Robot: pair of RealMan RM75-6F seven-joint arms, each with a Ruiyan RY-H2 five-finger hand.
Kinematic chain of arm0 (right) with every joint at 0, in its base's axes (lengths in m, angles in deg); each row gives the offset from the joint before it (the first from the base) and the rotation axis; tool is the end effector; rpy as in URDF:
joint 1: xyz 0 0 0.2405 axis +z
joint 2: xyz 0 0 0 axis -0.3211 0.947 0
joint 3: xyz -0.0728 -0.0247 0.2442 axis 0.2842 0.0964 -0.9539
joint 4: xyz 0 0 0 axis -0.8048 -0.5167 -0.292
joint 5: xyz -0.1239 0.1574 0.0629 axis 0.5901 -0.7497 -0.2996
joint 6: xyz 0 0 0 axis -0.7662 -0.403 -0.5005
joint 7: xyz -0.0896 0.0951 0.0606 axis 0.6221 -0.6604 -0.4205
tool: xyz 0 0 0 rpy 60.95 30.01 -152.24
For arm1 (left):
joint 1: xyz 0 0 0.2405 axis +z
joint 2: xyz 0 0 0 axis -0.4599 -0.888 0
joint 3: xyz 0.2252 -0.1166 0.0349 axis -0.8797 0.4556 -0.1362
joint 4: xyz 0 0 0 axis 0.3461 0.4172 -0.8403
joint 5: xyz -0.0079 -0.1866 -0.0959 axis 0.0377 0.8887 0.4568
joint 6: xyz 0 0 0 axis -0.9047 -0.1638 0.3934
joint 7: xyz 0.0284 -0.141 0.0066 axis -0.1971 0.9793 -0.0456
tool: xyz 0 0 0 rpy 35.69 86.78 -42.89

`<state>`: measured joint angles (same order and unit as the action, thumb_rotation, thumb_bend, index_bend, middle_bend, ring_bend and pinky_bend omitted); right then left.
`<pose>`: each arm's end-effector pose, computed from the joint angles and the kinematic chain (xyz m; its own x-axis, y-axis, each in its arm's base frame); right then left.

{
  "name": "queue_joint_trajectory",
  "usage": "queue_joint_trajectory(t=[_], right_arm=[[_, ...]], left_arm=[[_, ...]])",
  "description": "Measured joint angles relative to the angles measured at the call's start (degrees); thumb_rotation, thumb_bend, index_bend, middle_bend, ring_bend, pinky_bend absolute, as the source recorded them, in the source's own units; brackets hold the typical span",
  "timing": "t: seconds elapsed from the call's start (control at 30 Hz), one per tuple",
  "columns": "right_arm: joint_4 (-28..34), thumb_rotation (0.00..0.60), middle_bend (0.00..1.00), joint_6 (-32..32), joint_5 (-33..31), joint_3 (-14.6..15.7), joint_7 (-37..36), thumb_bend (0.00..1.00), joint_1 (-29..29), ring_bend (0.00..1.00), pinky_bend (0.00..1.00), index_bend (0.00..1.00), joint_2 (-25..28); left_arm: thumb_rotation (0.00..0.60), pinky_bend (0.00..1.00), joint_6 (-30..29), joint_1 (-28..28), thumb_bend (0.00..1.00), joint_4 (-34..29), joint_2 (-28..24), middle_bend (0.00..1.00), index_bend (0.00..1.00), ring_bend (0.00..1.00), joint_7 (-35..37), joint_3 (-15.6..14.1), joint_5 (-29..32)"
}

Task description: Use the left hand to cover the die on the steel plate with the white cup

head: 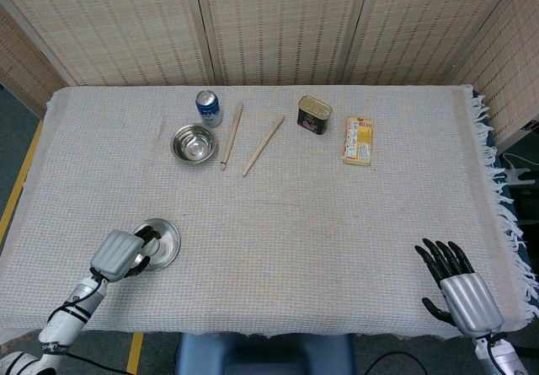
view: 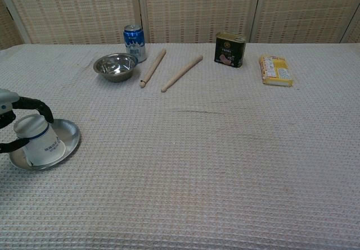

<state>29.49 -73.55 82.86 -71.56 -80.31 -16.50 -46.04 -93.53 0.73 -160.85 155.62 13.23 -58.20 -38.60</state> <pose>-0.2899 -0.1327 0.1227 0.4977 -0.1789 0.8487 -0.8650 -0.1742 0.4705 -0.2524 0.2655 0.0507 0.5813 0.2674 0.7685 0.7962 -0.3815 -0.4695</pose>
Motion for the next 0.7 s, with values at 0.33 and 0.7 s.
queue_joint_trajectory(t=[0.33,0.7], right_arm=[[0.1,0.6,0.0,0.5,-0.6,-0.1,-0.1,0.14,0.1,0.0,0.0,0.0,0.0],[0.5,0.6,0.0,1.4,-0.6,0.3,-0.2,0.14,0.4,0.0,0.0,0.0,0.3]], left_arm=[[0.6,0.97,-0.8,-0.4,0.56,3.5,1.1,0.99,0.71,0.85,-1.5,1.3,1.2],[0.6,0.97,-4.2,0.6,0.56,8.5,5.4,0.99,0.71,0.85,-10.3,3.4,5.2]])
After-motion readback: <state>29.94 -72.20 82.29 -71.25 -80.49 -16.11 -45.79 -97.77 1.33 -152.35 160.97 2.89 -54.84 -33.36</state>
